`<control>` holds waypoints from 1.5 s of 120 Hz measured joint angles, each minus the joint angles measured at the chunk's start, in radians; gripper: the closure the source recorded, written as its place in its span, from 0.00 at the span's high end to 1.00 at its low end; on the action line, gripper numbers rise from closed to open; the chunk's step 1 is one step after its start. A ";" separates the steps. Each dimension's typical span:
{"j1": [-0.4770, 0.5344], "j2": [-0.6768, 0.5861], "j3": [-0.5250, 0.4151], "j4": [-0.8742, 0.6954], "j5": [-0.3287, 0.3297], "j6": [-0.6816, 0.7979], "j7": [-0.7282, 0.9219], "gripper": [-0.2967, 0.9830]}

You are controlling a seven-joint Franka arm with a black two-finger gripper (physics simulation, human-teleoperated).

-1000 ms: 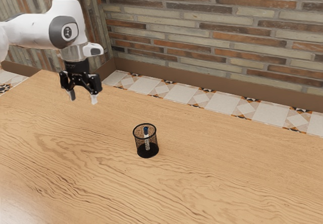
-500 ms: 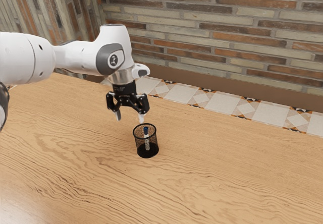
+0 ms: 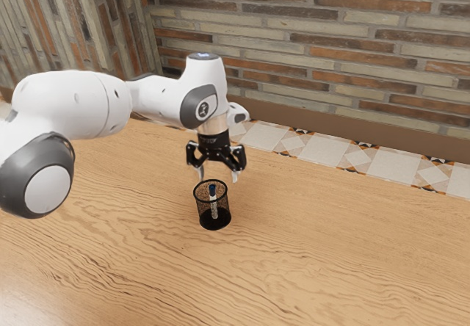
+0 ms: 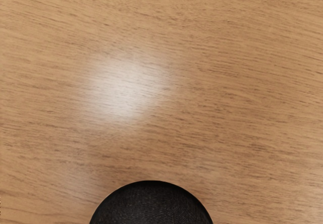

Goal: Take the marker out of the pen holder and place it to the left of the pen holder.

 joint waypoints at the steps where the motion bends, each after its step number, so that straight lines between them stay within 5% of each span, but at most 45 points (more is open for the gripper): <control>1: 0.003 0.005 0.000 0.005 0.000 0.001 -0.001 0.75; 26: 0.025 0.055 -0.001 0.074 -0.001 0.012 -0.008 0.75; 46: -0.011 -0.066 0.000 -0.113 -0.011 0.042 -0.010 0.77; 56: -0.021 -0.084 0.000 -0.131 -0.014 0.058 -0.010 0.81; 98: -0.041 -0.126 0.002 -0.178 -0.004 0.078 0.002 0.73; 180: -0.098 -0.282 0.002 -0.427 0.115 0.303 0.027 0.71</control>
